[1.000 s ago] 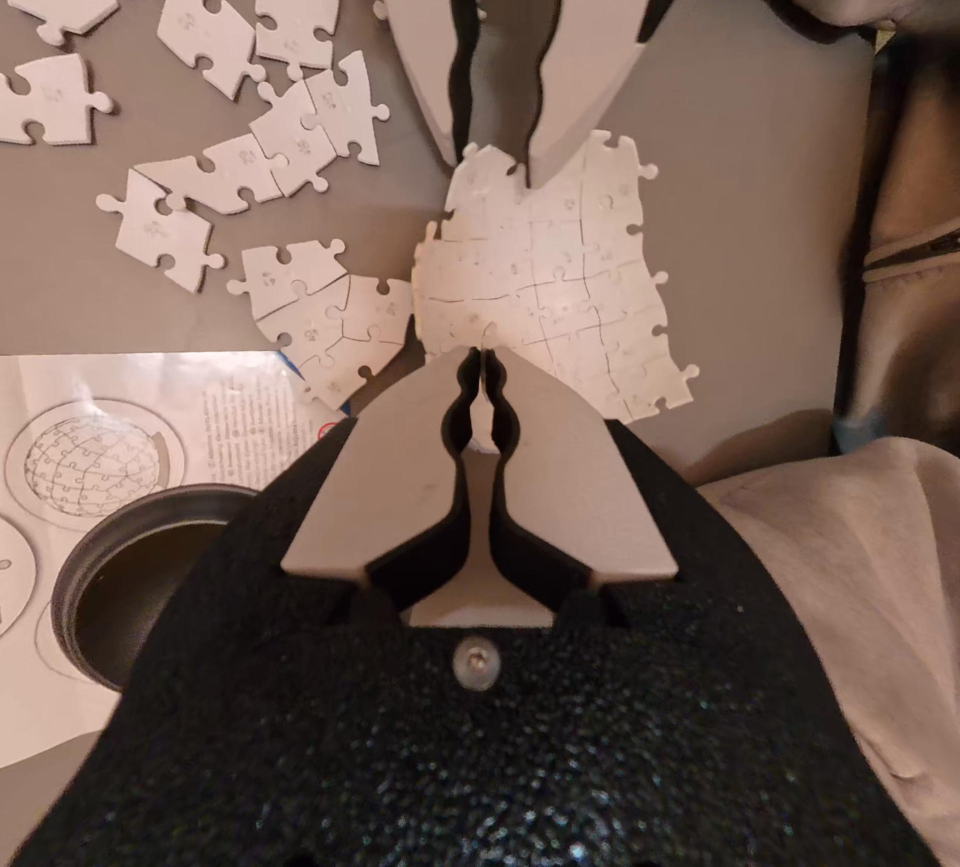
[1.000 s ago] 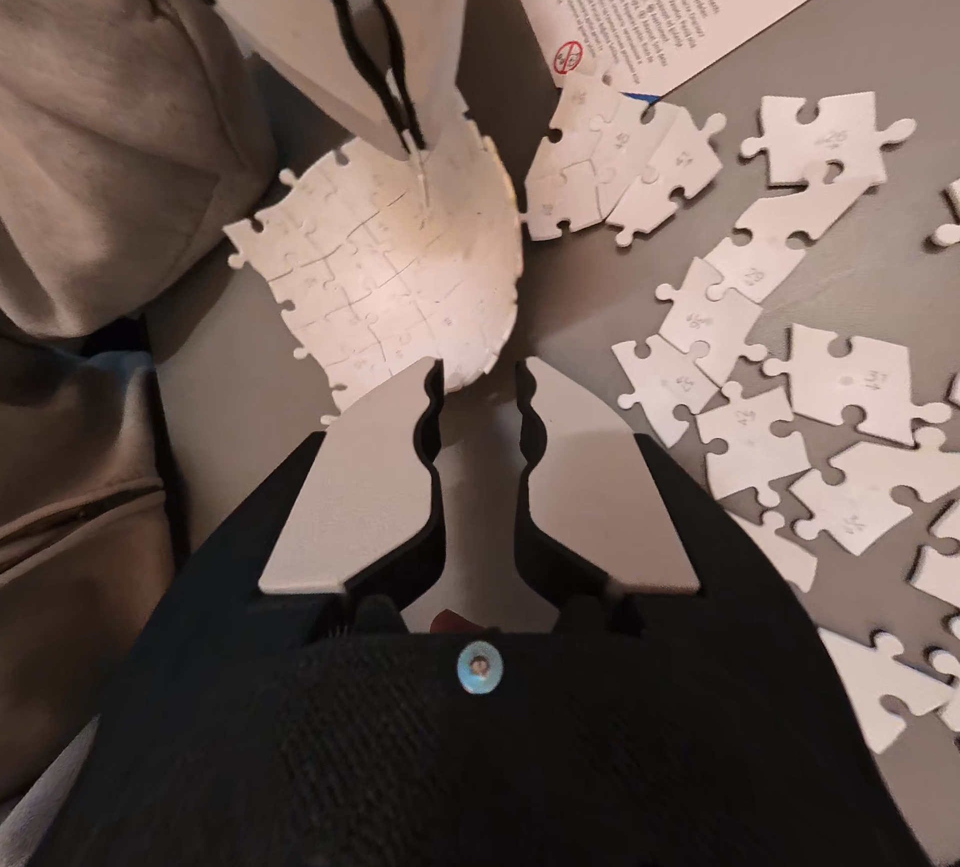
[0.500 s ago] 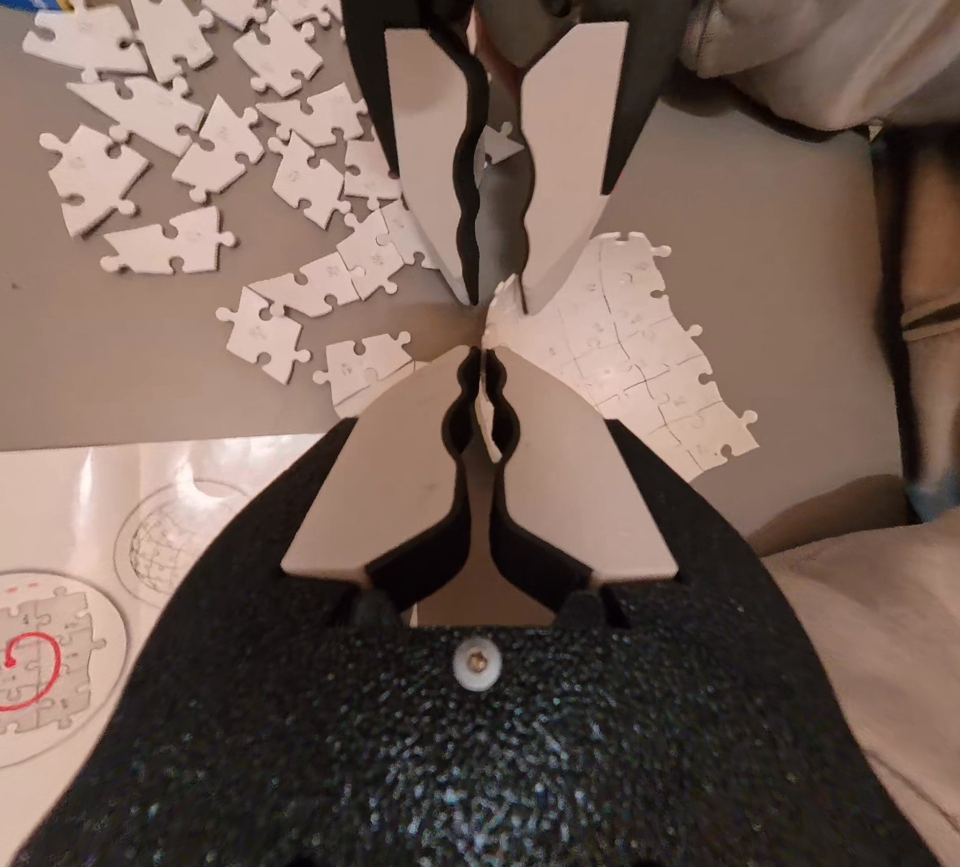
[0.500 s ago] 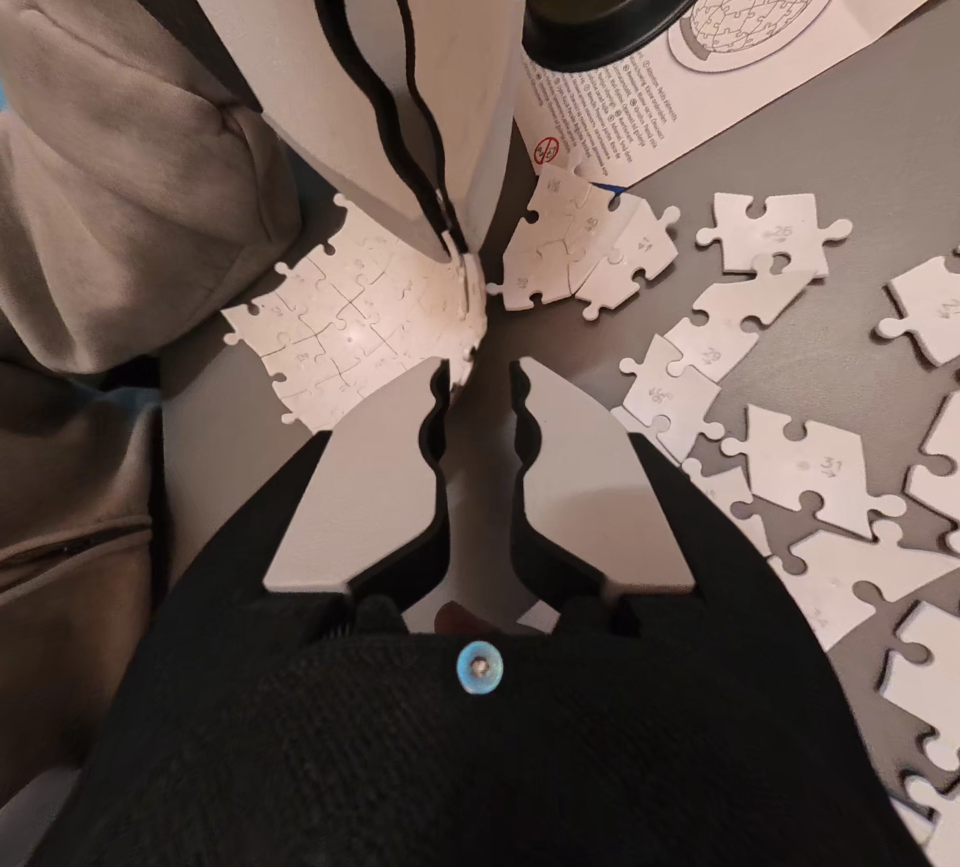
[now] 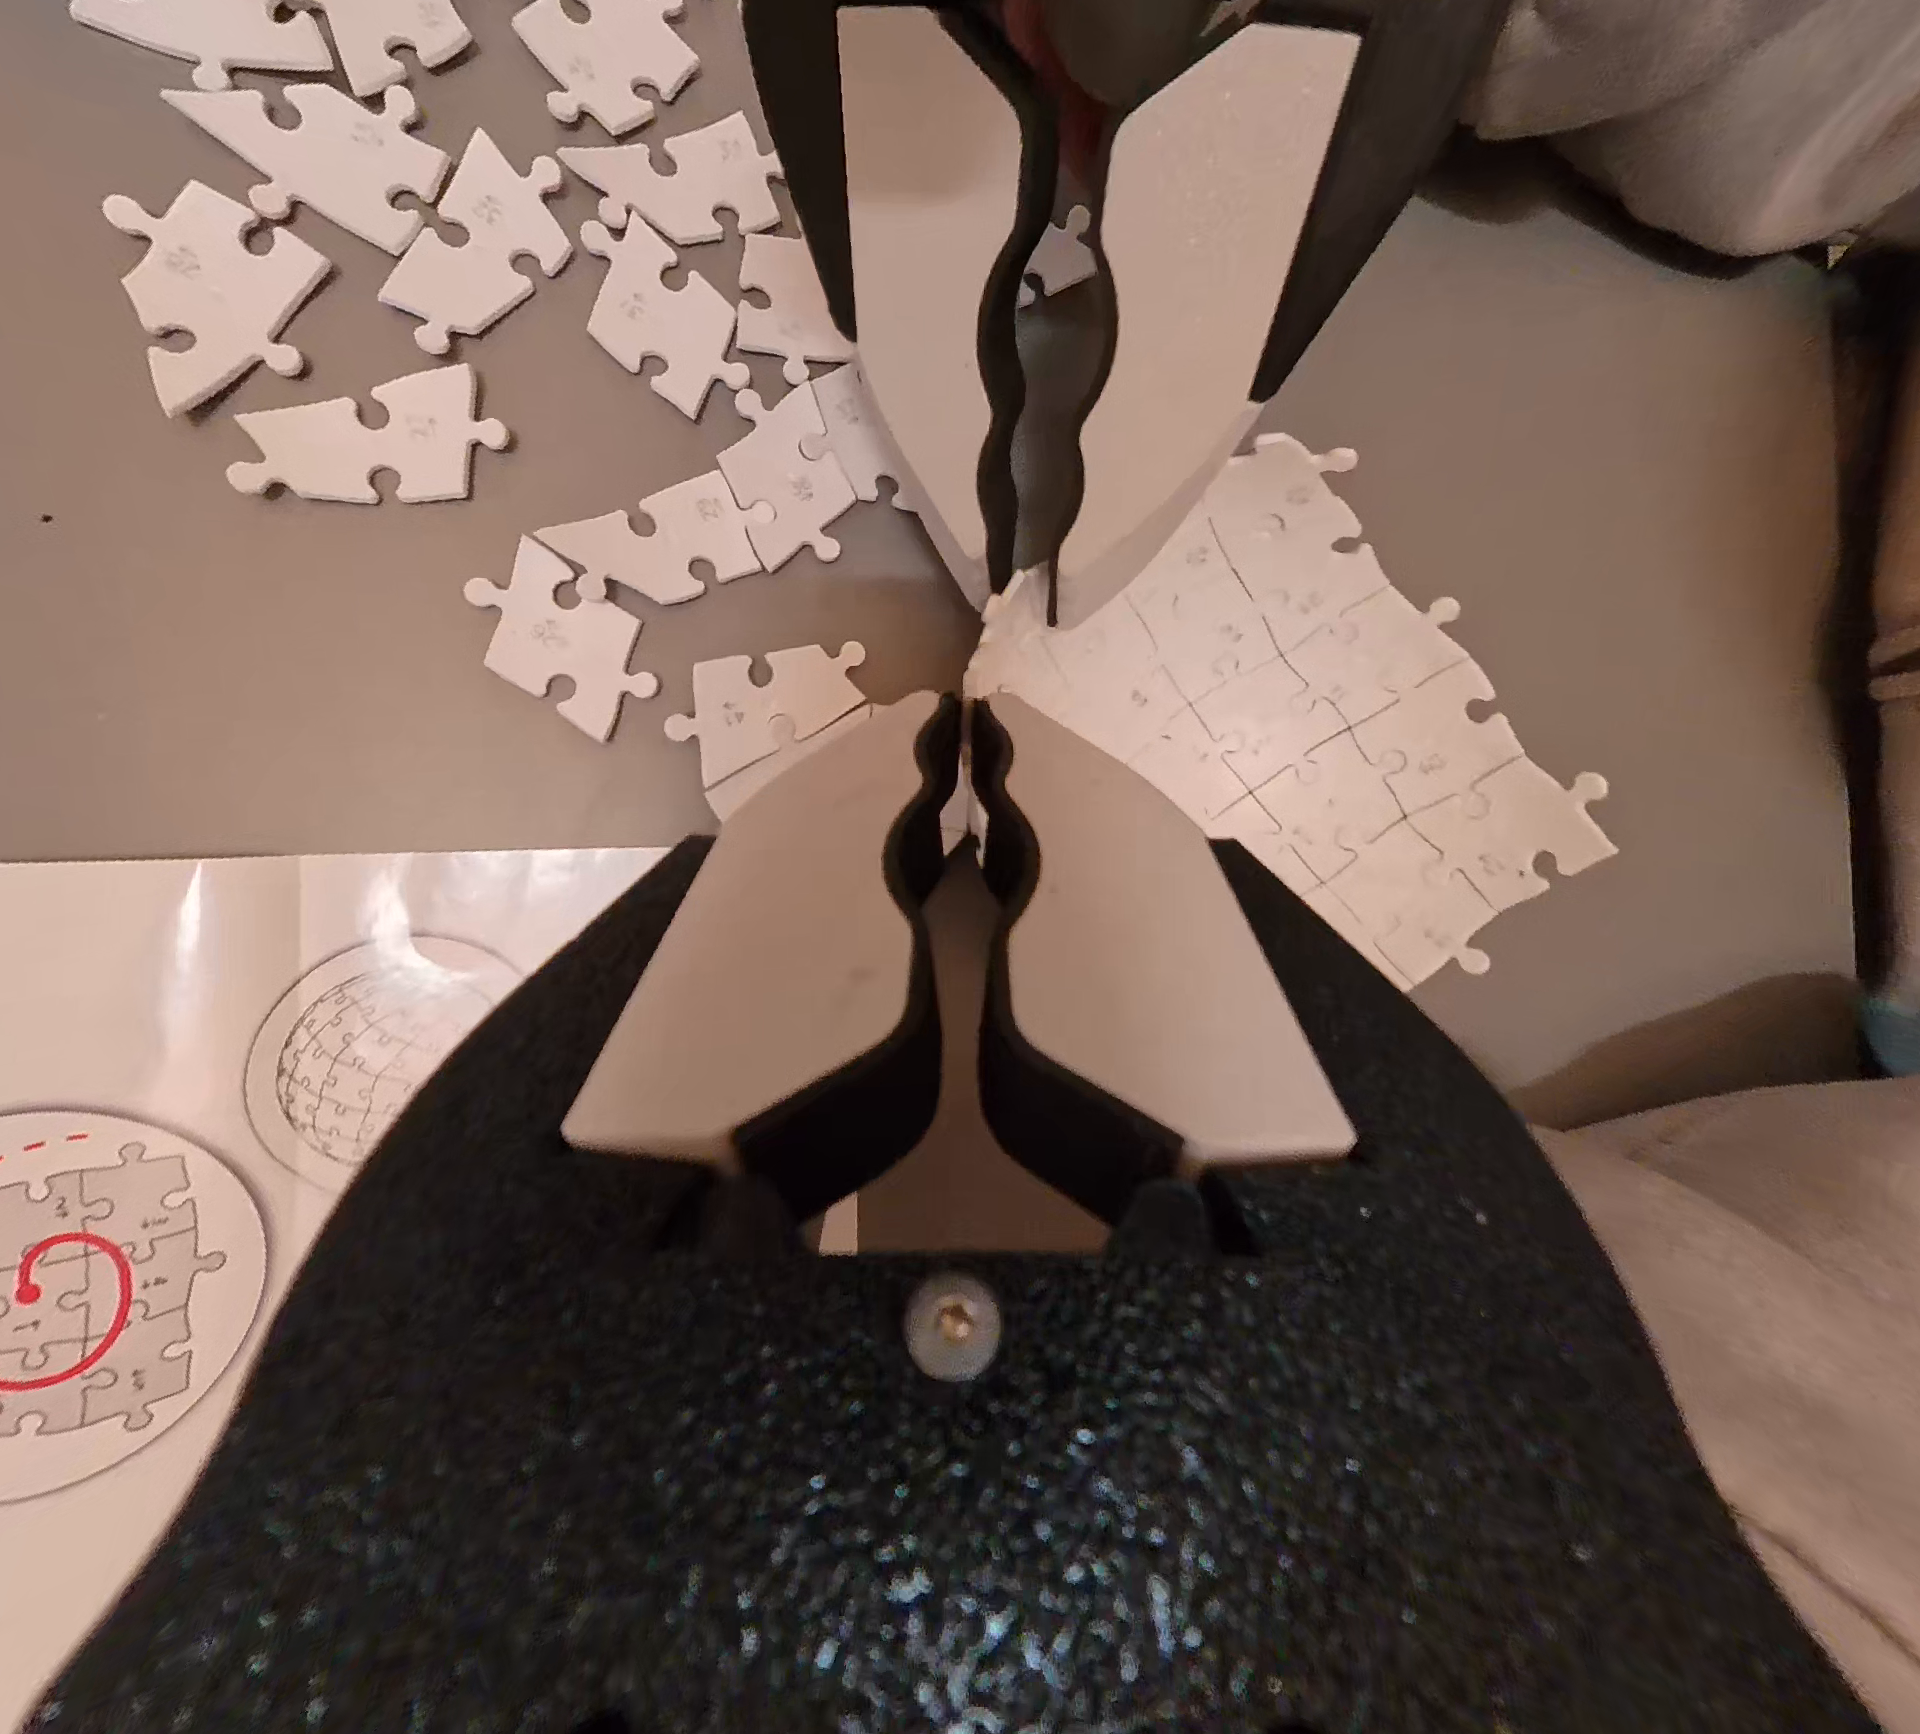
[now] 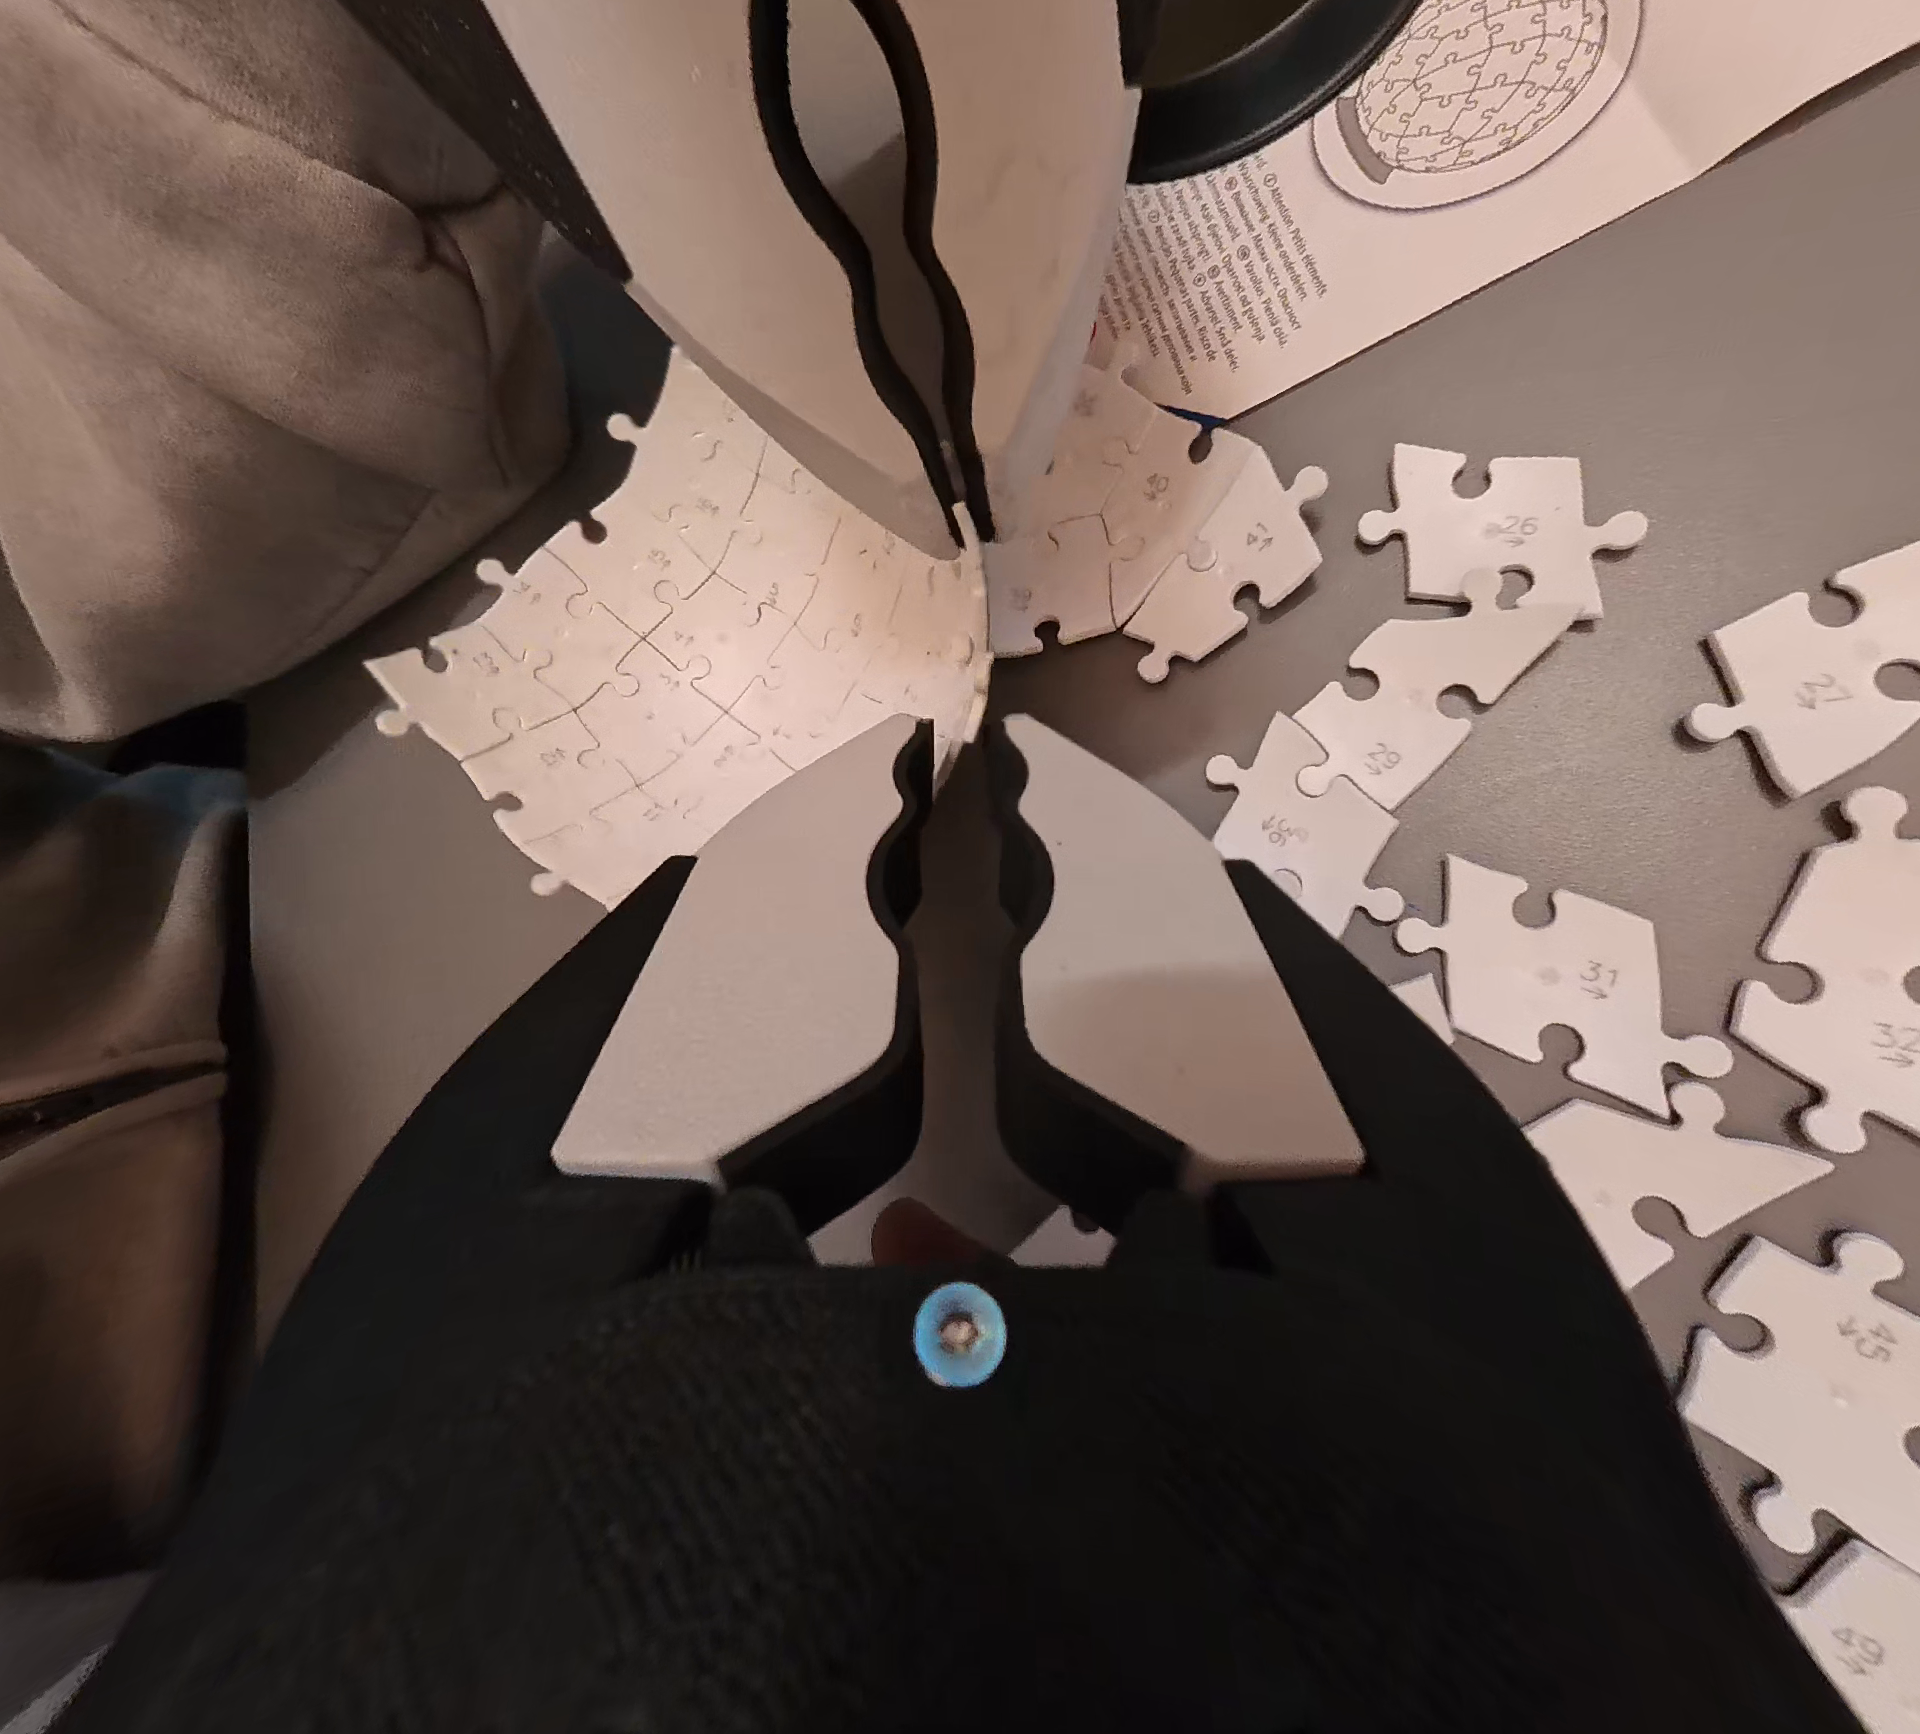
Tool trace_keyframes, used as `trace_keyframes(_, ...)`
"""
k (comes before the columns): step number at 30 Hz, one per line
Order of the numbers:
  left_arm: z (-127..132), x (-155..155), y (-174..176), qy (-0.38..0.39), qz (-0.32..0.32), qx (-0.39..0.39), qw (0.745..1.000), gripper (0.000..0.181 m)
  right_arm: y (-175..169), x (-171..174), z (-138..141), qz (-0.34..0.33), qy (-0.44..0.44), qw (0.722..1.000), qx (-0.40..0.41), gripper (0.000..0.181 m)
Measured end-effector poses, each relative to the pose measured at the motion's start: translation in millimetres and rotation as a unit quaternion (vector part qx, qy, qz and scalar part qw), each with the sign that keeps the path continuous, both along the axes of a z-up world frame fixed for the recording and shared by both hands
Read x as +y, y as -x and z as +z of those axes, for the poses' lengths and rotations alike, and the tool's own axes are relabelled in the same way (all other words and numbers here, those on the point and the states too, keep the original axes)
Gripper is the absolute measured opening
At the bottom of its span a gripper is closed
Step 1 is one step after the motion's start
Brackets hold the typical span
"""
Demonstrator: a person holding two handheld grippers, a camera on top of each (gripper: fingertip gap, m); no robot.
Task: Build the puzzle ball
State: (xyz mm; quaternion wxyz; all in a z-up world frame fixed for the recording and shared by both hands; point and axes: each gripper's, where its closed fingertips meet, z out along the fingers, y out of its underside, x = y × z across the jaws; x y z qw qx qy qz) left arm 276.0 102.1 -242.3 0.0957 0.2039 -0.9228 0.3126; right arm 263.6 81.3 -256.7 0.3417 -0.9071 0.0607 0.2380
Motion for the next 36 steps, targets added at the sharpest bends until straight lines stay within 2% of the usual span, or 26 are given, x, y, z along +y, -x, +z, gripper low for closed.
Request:
trace_keyframes(8, -1.8, 0.9, -0.9, -0.005, 0.005, 0.002, 1.0, 0.001, -8.4, 11.1, 3.5, -0.035, -0.024, 0.999, 0.023, 0.036)
trace_keyframes(16, -1.5, -3.0, -1.2, 0.013, 0.001, 0.005, 1.0, 0.001, -3.9, 6.9, 7.1, -0.039, -0.017, 0.995, 0.086, 0.029)
trace_keyframes(22, -4.4, -3.1, -1.9, 0.012, 0.002, 0.011, 1.0, 0.001, -9.6, 6.7, 9.2, -0.049, -0.023, 0.995, 0.085, 0.016)
trace_keyframes(27, -3.8, -3.0, -0.7, 0.014, 0.002, 0.014, 1.0, 0.001, -2.7, 9.7, 0.8, -0.029, -0.008, 0.997, 0.069, 0.026)
trace_keyframes(36, -6.4, -0.9, -0.6, 0.005, -0.003, 0.01, 1.0, 0.001, -8.1, 11.8, 3.1, -0.041, -0.005, 0.998, 0.045, 0.028)
